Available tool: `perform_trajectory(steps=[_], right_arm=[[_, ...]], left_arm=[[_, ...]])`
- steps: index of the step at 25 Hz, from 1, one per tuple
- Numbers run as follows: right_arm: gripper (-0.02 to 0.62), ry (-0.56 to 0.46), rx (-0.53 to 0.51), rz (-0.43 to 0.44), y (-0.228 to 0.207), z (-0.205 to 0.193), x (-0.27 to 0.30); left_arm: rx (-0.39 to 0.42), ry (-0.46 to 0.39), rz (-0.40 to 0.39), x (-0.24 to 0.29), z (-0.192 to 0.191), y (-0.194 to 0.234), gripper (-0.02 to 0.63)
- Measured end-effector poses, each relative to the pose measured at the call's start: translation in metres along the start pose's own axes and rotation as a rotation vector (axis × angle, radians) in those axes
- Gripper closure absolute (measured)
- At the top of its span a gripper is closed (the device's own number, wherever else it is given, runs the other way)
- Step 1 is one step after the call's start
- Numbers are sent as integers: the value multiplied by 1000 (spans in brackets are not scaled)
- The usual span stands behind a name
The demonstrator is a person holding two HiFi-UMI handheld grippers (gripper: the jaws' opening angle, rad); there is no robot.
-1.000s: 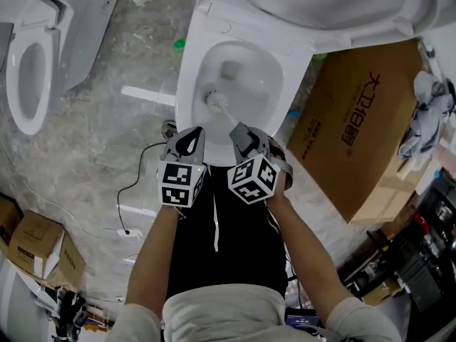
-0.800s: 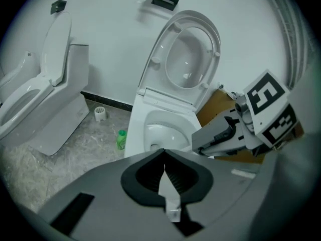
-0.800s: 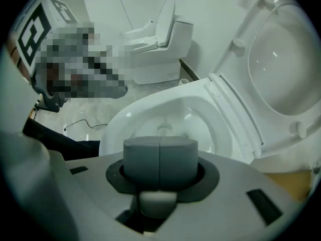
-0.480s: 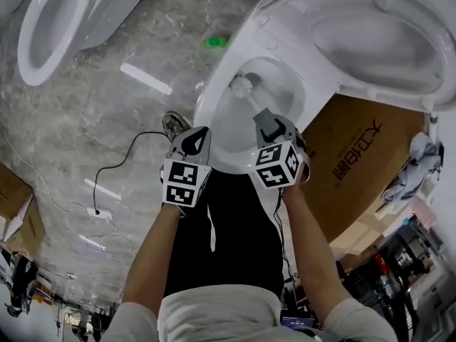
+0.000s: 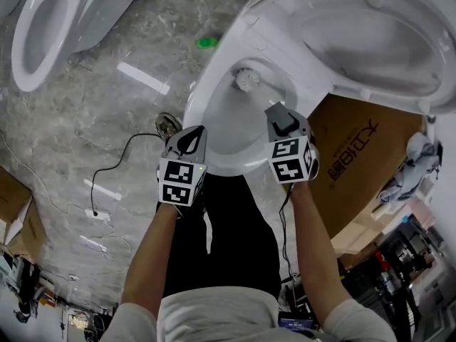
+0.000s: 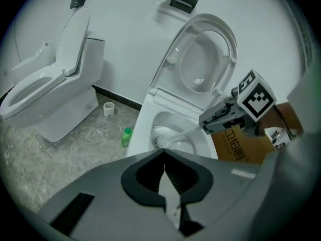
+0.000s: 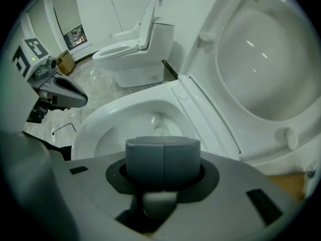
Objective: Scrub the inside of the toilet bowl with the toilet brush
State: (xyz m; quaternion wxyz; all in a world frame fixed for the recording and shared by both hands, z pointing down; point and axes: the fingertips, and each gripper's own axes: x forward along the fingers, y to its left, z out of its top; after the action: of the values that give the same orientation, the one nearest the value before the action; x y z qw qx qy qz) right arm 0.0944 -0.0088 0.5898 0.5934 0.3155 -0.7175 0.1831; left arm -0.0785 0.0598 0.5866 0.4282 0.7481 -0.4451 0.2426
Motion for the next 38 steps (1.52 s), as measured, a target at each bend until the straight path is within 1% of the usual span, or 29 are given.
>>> perform_trajectory(steps=[6, 11, 14, 19, 22, 26, 30, 34, 38], right_arm=[[449, -1, 123, -40, -22, -33, -15], [449, -7, 226, -51, -35, -67, -26], [449, -1, 287, -62, -27, -86, -33], [449, 28, 312, -39, 1, -112, -34], [449, 30, 352, -25, 21, -125, -35], [449, 32, 398, -3, 47, -135, -37], [449, 36, 398, 26, 73, -139, -38], [449, 41, 358, 61, 94, -135, -33], [449, 47, 316, 67, 101, -125, -27]], left_arm=[[83, 48, -62, 19, 12, -28, 595], [154, 81, -103, 35, 20, -53, 595], [206, 110, -133, 41, 19, -63, 595], [257, 159, -159, 47, 5, -77, 595], [281, 182, -174, 45, -6, -85, 595], [298, 197, -177, 41, -16, -86, 595], [301, 195, -176, 37, -22, -86, 595], [289, 188, -175, 32, -26, -84, 595], [268, 181, -155, 27, -28, -71, 595]])
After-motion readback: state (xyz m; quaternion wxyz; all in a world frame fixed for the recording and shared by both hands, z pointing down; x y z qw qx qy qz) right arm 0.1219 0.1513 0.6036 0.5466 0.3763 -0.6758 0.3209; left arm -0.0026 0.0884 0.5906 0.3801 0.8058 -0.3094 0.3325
